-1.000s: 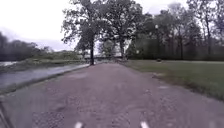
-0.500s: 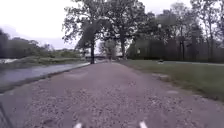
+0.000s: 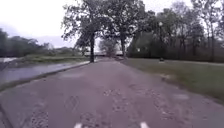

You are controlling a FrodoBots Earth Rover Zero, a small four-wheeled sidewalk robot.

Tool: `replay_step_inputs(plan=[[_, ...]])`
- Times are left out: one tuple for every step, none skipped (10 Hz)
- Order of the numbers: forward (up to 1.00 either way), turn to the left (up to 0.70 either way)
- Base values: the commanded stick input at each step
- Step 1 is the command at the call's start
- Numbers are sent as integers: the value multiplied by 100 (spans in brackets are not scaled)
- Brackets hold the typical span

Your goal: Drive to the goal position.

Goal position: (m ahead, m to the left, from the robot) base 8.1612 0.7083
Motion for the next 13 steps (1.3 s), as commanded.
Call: replay_step_inputs(plan=[[70,0],[70,0],[70,0],[70,0],[70,0],[70,0],[70,0],[70,0],[70,0],[70,0],[70,0],[70,0],[70,0]])
